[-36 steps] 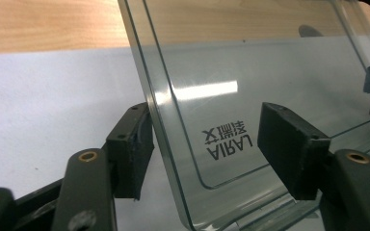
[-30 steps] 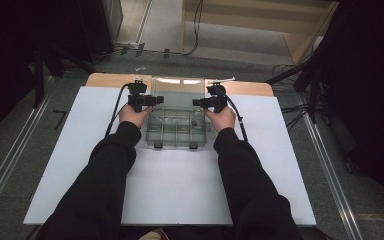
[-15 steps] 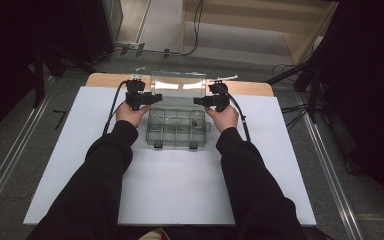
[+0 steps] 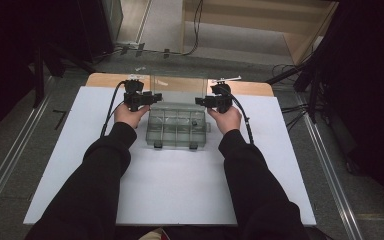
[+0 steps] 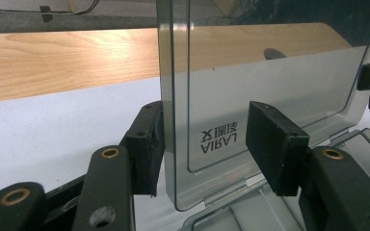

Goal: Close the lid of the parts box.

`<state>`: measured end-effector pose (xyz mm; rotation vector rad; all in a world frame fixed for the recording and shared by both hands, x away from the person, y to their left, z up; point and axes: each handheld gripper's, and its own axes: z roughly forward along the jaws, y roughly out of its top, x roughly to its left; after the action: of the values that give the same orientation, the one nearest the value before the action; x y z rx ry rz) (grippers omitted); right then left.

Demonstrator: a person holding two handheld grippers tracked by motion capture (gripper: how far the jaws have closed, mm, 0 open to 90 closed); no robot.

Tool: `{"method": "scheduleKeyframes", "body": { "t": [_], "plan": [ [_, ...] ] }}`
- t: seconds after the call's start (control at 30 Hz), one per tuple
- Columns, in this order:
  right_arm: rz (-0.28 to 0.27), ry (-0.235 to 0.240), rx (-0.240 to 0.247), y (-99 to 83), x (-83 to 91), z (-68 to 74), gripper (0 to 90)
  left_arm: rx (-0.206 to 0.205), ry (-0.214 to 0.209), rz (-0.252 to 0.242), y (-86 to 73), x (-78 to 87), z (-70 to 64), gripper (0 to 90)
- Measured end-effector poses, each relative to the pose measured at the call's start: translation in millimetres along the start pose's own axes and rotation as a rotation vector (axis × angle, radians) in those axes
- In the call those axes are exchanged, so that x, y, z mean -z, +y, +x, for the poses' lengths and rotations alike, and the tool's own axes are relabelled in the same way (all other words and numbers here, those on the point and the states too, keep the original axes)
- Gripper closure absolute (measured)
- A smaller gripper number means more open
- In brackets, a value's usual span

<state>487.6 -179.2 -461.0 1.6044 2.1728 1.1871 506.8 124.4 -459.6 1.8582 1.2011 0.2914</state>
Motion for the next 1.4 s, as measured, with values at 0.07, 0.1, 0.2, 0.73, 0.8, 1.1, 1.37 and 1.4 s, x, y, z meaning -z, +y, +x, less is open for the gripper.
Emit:
{"method": "scheduleKeyframes", "body": {
  "t": [0.07, 0.1, 0.2, 0.73, 0.8, 1.1, 1.37, 1.4],
  "plan": [
    [-0.008, 0.005, 0.003, -1.1, 1.5, 0.5, 45.0, -0.013, 0.004, -0.003, -0.5, 1.4, -1.2, 49.2],
    [-0.013, 0.006, 0.006, -1.8, 2.1, 0.5, 45.0, -0.016, 0.004, -0.002, -0.6, 2.3, -1.9, 49.2],
    [-0.025, 0.005, 0.013, -4.2, 3.7, 0.9, 45.6, -0.023, 0.003, -0.008, -1.1, 4.1, -3.6, 49.0],
    [-0.053, 0.022, 0.052, -12.0, 15.3, 6.3, 45.8, -0.065, -0.019, -0.018, -6.8, 17.1, -10.2, 46.9],
    [-0.057, 0.026, 0.057, -12.9, 16.6, 6.9, 45.8, -0.069, -0.023, -0.017, -7.3, 18.5, -11.1, 46.8],
    [-0.07, 0.04, 0.076, -18.1, 20.5, 10.9, 44.4, -0.114, -0.038, 0.006, -10.5, 22.9, -15.4, 41.2],
    [-0.083, 0.045, 0.105, -23.6, 23.2, 13.4, 42.3, -0.101, -0.041, 0.052, -12.5, 27.7, -12.5, 32.7],
    [-0.087, 0.048, 0.103, -24.1, 23.3, 13.1, 42.1, -0.097, -0.05, 0.058, -12.2, 29.4, -12.4, 32.6]
  ]
}}
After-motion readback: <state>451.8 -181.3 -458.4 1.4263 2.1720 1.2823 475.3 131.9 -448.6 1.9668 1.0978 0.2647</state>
